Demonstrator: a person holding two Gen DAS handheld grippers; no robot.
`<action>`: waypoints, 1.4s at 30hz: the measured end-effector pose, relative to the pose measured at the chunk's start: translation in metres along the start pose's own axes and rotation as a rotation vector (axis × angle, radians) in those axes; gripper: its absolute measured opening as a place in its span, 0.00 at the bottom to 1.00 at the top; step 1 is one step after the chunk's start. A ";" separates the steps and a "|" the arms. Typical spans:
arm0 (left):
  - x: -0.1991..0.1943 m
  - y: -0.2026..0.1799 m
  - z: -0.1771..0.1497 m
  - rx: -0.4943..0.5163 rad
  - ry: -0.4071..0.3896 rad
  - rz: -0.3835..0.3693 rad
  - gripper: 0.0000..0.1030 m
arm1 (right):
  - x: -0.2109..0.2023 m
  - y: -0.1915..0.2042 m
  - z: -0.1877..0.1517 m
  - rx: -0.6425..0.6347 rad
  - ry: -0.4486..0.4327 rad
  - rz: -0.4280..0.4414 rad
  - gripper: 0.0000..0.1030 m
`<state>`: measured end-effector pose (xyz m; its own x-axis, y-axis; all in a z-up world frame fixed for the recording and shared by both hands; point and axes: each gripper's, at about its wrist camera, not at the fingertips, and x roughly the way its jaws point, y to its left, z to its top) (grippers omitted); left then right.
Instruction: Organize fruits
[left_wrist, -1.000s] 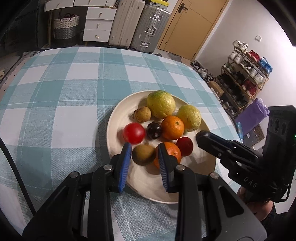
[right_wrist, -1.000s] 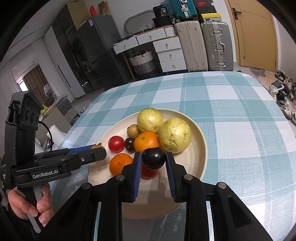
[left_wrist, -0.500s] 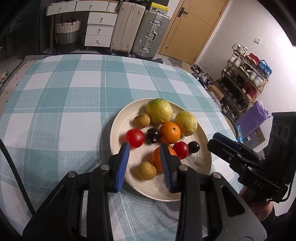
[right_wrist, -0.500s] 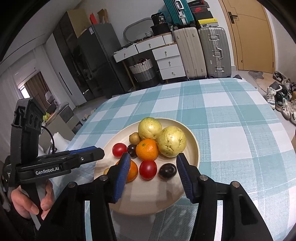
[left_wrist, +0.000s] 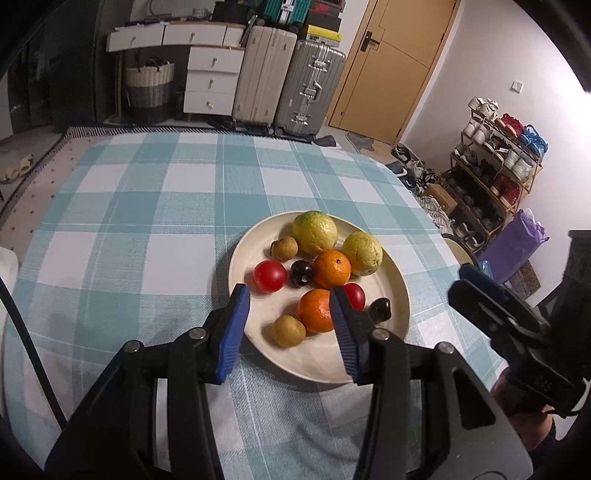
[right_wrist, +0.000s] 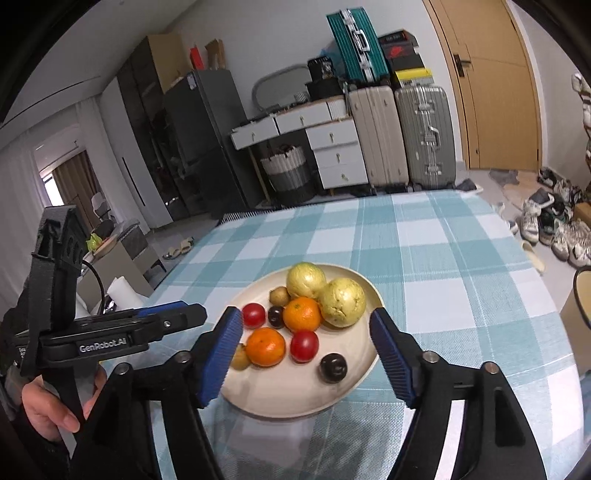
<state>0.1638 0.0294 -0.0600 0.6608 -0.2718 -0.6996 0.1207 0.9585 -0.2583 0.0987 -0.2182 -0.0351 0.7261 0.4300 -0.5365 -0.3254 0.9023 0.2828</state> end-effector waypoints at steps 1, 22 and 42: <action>-0.003 -0.001 0.000 0.005 -0.006 0.006 0.42 | -0.005 0.003 0.000 -0.010 -0.015 -0.002 0.82; -0.099 -0.030 -0.037 0.040 -0.305 0.193 0.99 | -0.077 0.037 -0.021 -0.109 -0.236 -0.052 1.00; -0.120 -0.018 -0.091 0.107 -0.559 0.286 1.00 | -0.081 0.038 -0.058 -0.198 -0.323 -0.097 1.00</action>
<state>0.0147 0.0375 -0.0319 0.9612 0.0545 -0.2704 -0.0636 0.9977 -0.0249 -0.0075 -0.2172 -0.0273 0.9023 0.3390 -0.2663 -0.3335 0.9404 0.0673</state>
